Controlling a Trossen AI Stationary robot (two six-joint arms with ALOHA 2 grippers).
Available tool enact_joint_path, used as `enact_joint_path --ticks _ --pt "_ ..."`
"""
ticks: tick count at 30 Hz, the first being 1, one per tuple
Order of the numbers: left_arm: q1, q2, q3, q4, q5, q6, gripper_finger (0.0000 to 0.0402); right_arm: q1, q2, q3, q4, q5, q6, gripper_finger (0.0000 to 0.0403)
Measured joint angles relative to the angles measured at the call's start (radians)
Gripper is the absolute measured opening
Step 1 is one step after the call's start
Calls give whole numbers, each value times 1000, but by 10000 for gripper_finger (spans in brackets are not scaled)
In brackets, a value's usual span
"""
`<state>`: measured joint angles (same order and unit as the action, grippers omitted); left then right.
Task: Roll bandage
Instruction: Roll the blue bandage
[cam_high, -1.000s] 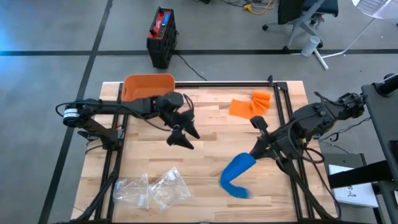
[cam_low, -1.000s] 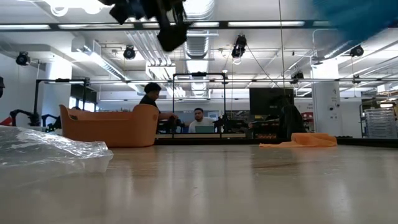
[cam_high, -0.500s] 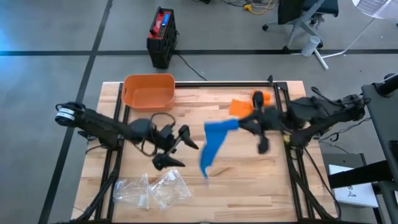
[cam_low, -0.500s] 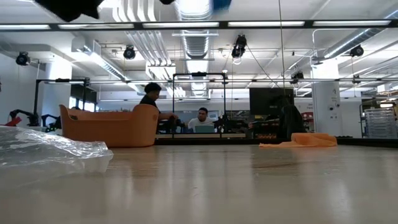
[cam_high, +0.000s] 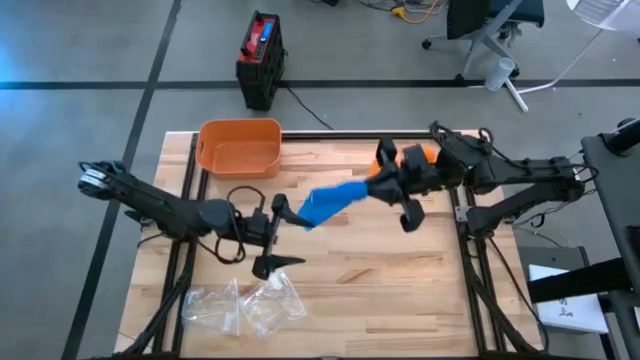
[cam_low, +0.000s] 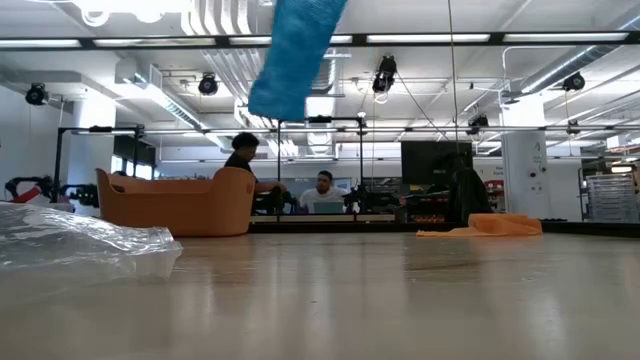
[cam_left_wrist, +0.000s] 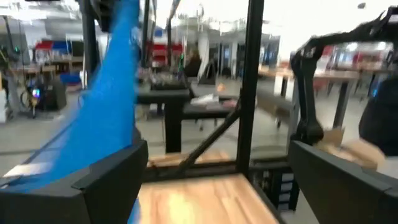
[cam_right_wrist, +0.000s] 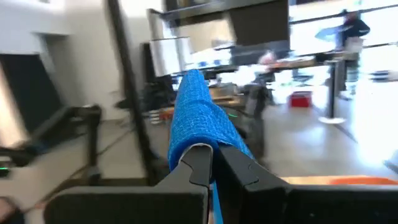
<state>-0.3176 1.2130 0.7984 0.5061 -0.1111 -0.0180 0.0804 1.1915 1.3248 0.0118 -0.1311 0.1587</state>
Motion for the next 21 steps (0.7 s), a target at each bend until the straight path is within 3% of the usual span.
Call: enact_joint_path --ticks 6,13,17,21 --pt "-3 -40 145 -295 -108 47 384 -4 4 -3 -90 98 -79 3" --pt "-2 -32 215 -422 -420 152 399 -4 2 -4 -125 96 -143 3" --pt "-3 -33 214 -355 -440 194 396 -5 0 -4 -148 99 -177 3" --pt "14 -10 209 -290 -396 202 390 -4 2 -4 -156 97 -197 3"
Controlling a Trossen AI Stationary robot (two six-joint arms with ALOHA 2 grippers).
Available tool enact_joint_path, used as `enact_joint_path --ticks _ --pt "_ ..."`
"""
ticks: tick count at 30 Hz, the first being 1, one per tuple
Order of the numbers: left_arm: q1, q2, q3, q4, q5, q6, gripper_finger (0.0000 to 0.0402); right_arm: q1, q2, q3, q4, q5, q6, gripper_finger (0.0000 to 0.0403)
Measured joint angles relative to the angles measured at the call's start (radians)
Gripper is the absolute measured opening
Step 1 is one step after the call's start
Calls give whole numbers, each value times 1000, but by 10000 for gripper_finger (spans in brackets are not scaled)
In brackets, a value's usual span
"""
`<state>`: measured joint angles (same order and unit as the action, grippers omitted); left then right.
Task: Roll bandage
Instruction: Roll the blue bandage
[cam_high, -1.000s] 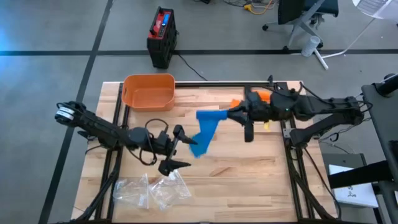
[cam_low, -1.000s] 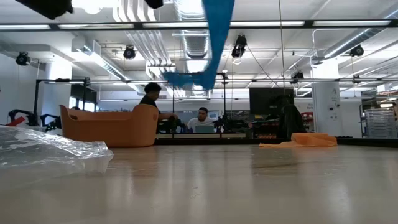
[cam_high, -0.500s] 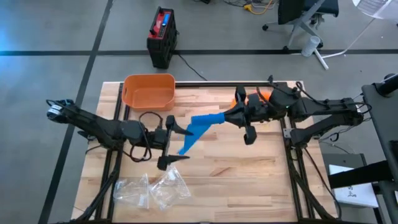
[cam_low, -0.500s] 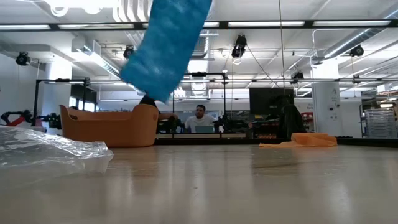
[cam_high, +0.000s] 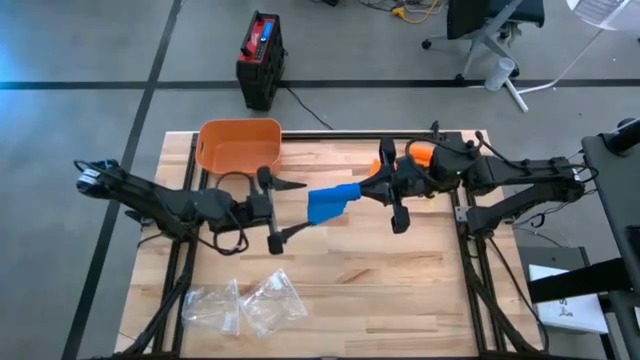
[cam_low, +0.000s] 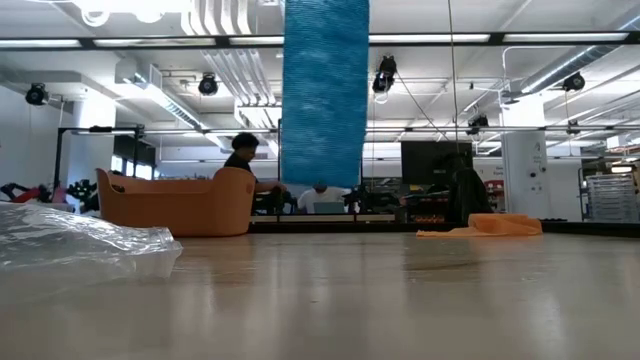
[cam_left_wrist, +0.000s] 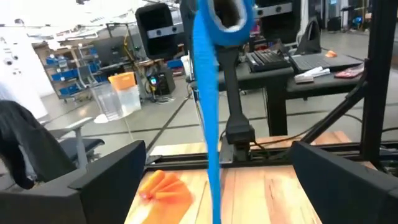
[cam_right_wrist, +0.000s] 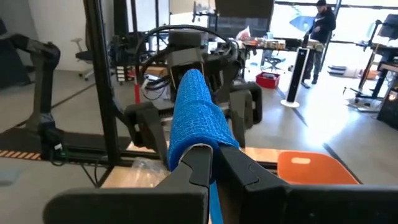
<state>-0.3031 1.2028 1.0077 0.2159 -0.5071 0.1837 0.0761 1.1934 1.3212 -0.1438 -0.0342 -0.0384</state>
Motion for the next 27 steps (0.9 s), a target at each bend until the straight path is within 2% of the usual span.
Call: enact_joint_path --ticks 3,6,10,15,19,22,25,27 --pt "16 39 -2 47 24 -9 389 0 2 0 -1 0 -9 3" --pt "35 77 3 102 -7 -18 390 0 6 0 -1 0 -15 3" --pt "73 110 12 106 6 -67 389 2 6 0 1 -20 -3 3" --pt "100 139 12 104 27 -58 353 5 6 0 -1 -22 2 3" --pt "118 144 12 164 27 -1 273 10 6 0 -2 -24 19 3" --pt "135 144 12 186 20 44 179 18 6 0 -1 -26 36 3" --pt "158 144 12 215 20 88 62 30 6 0 -8 -26 48 3" --pt "173 144 12 223 20 116 18 38 6 0 -16 -26 51 3"
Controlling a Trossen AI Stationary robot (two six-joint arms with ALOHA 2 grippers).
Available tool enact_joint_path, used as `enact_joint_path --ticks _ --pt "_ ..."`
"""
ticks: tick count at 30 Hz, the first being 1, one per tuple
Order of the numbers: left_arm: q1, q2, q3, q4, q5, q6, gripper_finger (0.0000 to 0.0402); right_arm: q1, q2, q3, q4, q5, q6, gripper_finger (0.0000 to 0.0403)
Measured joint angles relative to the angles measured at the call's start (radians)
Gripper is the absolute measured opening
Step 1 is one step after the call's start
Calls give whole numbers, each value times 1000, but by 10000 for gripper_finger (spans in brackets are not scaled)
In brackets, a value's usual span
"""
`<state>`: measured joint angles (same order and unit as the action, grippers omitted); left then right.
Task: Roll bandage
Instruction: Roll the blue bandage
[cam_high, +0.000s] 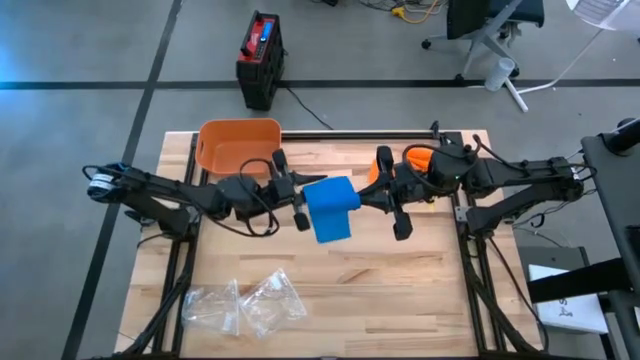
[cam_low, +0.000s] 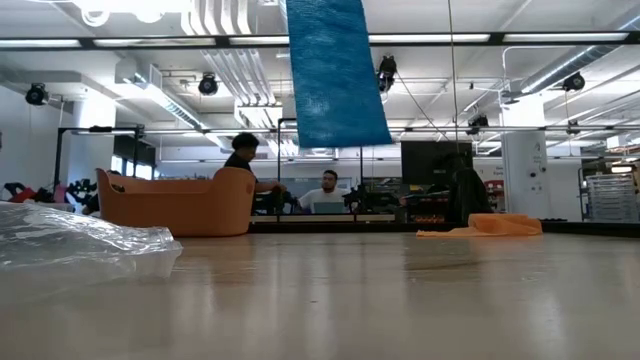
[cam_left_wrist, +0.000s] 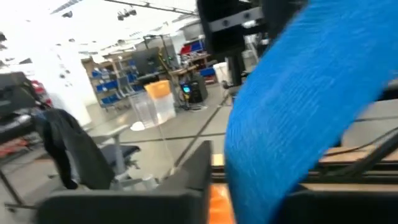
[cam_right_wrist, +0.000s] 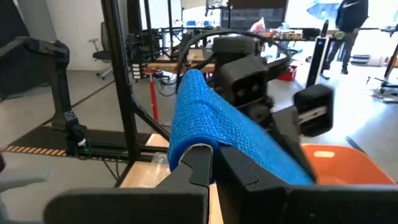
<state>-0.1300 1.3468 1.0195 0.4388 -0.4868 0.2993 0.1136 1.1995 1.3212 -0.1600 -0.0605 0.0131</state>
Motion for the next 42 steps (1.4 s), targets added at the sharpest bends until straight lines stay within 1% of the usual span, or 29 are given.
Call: enact_joint_path --ticks 3,5,8,10,14,16,18,20,22,24,27,32,37,42 --pt "20 -2 0 -2 0 33 17 13 0 0 -40 -1 4 3" --pt "33 -6 6 -3 -3 64 6 20 0 0 -78 -1 12 3" --pt "49 -9 58 -24 -10 125 4 29 0 -4 -123 -2 25 3" --pt "56 -10 123 -73 -10 163 2 34 4 -13 -118 -2 47 3" --pt "57 -8 290 -257 27 222 1 40 30 -22 -126 -1 74 3" --pt "56 3 371 -316 60 230 1 39 48 -23 -135 0 73 3" --pt "53 6 446 -393 65 246 0 39 68 -23 -136 0 58 3" --pt "51 18 518 -432 96 252 0 39 87 -23 -134 1 45 3" --pt "47 24 565 -465 135 247 0 39 103 -23 -124 4 41 3" --pt "42 40 589 -466 177 245 0 39 126 -23 -94 4 42 3" --pt "24 56 606 -469 208 258 0 39 159 -24 -61 4 78 3" --pt "-28 54 636 -466 218 313 0 32 204 -24 -11 14 148 3" --pt "-86 45 673 -469 217 344 0 19 240 -24 37 79 215 3" --pt "-149 22 704 -487 215 403 0 -19 259 -24 93 86 309 3"
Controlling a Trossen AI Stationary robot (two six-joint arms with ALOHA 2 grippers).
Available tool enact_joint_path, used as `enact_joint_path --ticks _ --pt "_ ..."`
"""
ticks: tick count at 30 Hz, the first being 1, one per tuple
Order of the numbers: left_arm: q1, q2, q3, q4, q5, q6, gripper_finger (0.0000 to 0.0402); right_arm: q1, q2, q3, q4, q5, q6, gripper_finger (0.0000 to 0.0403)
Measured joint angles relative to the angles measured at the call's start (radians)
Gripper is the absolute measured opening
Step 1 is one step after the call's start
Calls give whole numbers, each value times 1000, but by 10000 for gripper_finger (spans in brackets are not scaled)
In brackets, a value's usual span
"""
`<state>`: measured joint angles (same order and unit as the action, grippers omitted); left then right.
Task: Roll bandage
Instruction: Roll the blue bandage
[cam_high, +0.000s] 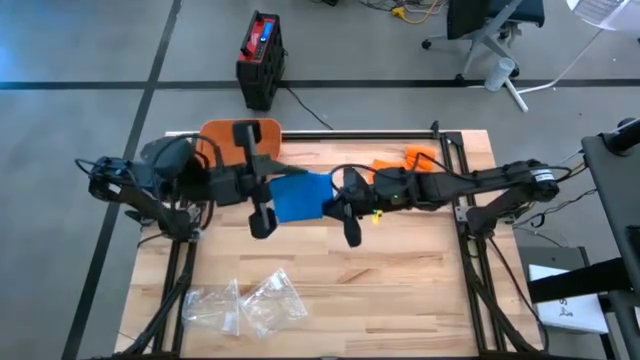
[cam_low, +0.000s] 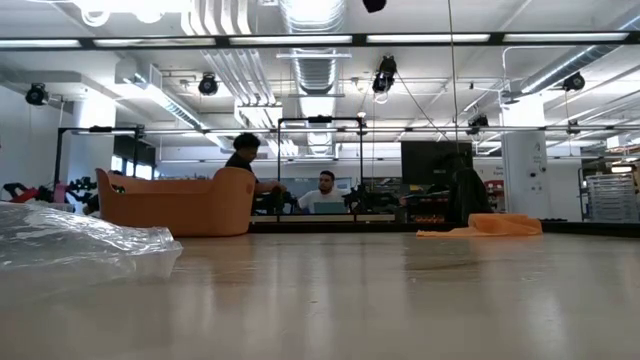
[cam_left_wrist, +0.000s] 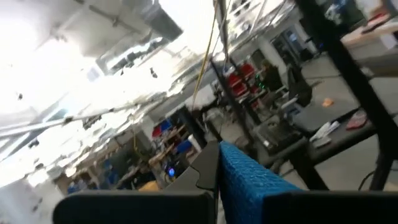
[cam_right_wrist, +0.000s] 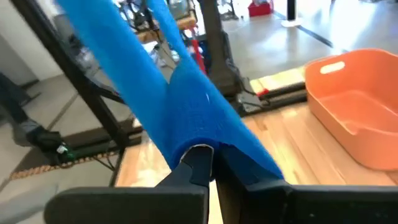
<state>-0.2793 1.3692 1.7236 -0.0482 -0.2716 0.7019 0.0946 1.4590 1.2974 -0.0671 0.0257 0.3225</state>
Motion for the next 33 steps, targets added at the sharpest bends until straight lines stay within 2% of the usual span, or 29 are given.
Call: enact_joint_path --ticks 5,10,15,20,25,29,33 --pt "-21 -9 12 -24 -78 55 0 -10 -1 -2 0 -19 2 3" --pt "-4 -11 14 -12 -135 93 0 4 -8 -2 -1 -84 4 3" --pt "6 -9 14 34 -137 86 0 10 7 -2 3 -101 25 3" --pt "-7 3 13 17 -57 34 0 -27 36 -2 1 -52 80 3" --pt "-31 8 13 0 -49 48 0 -67 50 -2 7 -53 131 3" --pt "-38 8 13 -10 -110 95 0 -95 66 -2 21 -55 161 3" --pt "-38 5 13 -16 -219 151 0 -100 68 -2 25 -53 144 3"
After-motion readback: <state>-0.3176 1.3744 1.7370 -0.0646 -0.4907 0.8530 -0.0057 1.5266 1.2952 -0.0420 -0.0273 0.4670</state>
